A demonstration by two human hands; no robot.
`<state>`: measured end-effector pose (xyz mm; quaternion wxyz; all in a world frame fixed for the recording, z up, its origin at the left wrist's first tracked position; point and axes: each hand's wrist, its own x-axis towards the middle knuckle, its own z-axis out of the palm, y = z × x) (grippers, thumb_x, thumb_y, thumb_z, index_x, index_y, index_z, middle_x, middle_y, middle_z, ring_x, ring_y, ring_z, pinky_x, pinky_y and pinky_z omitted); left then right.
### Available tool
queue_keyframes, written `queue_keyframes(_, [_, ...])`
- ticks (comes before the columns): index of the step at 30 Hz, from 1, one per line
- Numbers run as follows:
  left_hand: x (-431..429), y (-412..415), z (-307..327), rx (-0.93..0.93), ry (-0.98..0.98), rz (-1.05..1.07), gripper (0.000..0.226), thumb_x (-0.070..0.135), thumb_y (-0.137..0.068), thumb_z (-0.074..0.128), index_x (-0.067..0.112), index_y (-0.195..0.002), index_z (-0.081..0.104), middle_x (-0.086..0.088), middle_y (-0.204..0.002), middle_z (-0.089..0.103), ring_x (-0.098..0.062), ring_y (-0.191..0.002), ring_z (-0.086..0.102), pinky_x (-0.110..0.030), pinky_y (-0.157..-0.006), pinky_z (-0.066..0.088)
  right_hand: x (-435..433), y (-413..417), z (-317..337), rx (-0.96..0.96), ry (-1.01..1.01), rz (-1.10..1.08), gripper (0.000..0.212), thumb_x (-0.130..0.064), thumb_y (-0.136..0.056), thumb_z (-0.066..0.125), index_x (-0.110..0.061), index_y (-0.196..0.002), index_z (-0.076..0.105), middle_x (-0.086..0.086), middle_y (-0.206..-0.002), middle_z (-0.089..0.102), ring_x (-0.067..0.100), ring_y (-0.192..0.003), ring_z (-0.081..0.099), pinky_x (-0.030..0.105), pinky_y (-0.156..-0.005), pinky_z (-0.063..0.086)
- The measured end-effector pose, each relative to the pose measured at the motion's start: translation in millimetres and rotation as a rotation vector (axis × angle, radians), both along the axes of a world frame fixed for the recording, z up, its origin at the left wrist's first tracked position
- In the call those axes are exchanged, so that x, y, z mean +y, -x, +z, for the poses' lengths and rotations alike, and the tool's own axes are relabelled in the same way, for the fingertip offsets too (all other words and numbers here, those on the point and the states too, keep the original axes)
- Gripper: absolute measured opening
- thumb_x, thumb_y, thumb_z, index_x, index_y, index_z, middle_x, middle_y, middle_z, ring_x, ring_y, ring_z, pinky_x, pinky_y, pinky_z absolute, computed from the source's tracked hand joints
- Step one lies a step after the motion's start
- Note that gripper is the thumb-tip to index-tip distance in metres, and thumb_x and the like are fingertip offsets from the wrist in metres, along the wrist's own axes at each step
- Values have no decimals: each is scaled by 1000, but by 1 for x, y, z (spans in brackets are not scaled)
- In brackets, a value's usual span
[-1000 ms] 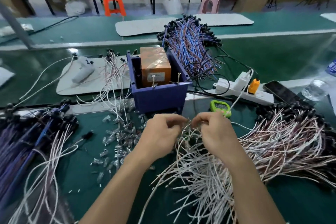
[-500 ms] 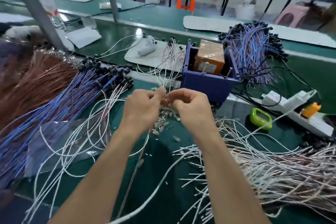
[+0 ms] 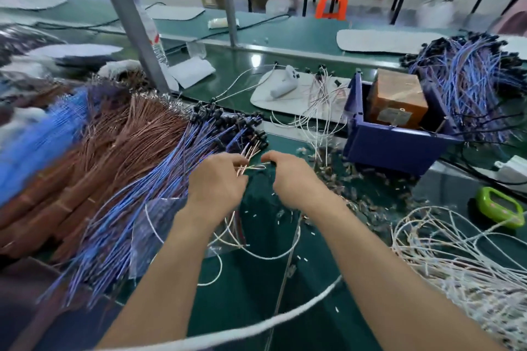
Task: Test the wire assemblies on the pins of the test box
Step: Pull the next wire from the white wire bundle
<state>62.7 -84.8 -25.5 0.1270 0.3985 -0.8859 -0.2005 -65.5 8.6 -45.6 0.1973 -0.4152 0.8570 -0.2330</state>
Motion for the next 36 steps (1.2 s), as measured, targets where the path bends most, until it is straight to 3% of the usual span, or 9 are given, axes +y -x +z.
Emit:
queue_keyframes(4, [-3,-4,-17,2,1,-19,29,27,-89,69,34,-116,76,3,-108,75,-26,-100,67,-35,-80,49,-18,4,-5,251,-44,118,34,-5,-93,58,-21,-122,67,8,-116,62,30,-109,57,43,-93,50])
queue_keyframes(7, [-8,-6,-24,129,-92,33,18,33,-91,67,35,-103,80,7,-93,78,-23,-86,69,-33,-69,47,-23,6,-6,337,13,141,17,-15,-96,60,-20,-101,75,5,-103,67,27,-105,54,43,-91,47])
queue_keyframes(13, [-26,-14,-25,130,-74,125,19,35,-96,61,31,-93,80,1,-77,75,-29,-80,67,-40,-73,54,-20,19,-3,122,-71,105,66,6,-83,50,-27,-140,56,6,-135,58,27,-128,50,40,-103,46])
queue_keyframes(17, [-31,-14,-26,65,121,200,24,25,-99,58,26,-95,81,-6,-80,76,-30,-78,66,-42,-89,44,-24,21,-2,394,-111,113,22,0,-90,56,-19,-100,64,3,-103,65,27,-102,54,38,-84,42])
queue_keyframes(23, [-50,-28,-6,-150,299,380,27,24,-98,56,21,-112,78,-11,-103,75,-31,-101,61,-42,-91,37,14,41,40,159,134,-306,23,-18,-98,46,-29,-87,62,-11,-80,64,10,-71,59,32,-59,45])
queue_keyframes(28, [-8,-3,15,225,370,-39,67,5,-69,55,20,-134,66,-6,-142,58,-26,-132,46,-41,-113,34,43,24,60,-15,360,-400,24,-20,-98,50,-29,-81,63,-11,-62,65,-3,-53,58,12,-41,39])
queue_keyframes(31, [23,39,21,390,-55,-345,56,23,-87,61,36,-141,57,13,-145,54,-3,-134,43,-15,-117,23,53,17,65,-54,444,-364,22,-17,-96,54,-29,-80,64,-14,-66,66,0,-50,53,13,-44,40])
queue_keyframes(33, [31,58,18,399,-423,-423,39,22,-98,64,36,-134,64,14,-125,70,-4,-117,60,-26,-113,42,65,19,67,-101,515,-378,21,-16,-94,55,-29,-81,65,-5,-65,65,2,-47,47,18,-43,38])
queue_keyframes(36, [14,62,14,516,-926,-408,12,16,-93,72,18,-103,80,6,-75,75,-6,-68,68,-24,-69,59,96,32,69,-147,569,-441,18,-18,-95,55,-29,-86,66,0,-65,65,11,-53,50,35,-51,42])
